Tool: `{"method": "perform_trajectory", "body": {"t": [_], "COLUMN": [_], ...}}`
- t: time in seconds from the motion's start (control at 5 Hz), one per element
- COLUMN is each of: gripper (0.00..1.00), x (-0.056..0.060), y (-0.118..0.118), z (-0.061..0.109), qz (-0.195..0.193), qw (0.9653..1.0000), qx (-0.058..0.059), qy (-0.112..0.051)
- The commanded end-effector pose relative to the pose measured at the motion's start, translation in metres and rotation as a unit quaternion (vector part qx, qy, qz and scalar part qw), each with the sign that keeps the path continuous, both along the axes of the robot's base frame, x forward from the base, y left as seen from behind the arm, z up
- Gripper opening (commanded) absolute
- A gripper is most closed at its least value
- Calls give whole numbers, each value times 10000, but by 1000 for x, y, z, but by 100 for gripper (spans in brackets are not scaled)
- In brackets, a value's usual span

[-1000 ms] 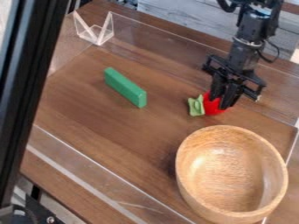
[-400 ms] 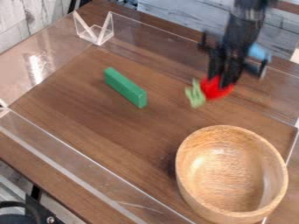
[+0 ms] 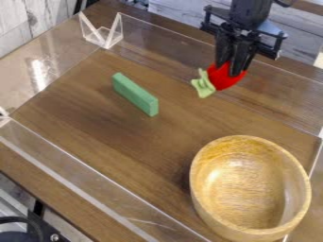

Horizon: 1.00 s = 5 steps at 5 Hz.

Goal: Move the red object to the left side of the table

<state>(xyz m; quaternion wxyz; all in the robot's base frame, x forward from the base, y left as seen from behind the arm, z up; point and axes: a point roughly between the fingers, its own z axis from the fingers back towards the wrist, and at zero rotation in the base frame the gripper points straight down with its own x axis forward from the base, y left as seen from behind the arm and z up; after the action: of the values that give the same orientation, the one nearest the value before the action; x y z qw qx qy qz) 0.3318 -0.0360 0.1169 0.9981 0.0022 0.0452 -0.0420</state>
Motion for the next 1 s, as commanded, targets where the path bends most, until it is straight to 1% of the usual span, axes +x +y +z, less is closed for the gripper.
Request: {"method": "perform_trajectory", "body": {"t": [0.0,0.2,0.6,0.8], "gripper": [0,0,0,0], "x": [4,6,-1,-3], "y": [5,5,21,23], "z": [14,13,19,29], "qz": [344,576,705,986], "qw": [9990,9978,9966,9940], "qx": [35,62,88,114], "qy": [-282,-318,-408,-467]}}
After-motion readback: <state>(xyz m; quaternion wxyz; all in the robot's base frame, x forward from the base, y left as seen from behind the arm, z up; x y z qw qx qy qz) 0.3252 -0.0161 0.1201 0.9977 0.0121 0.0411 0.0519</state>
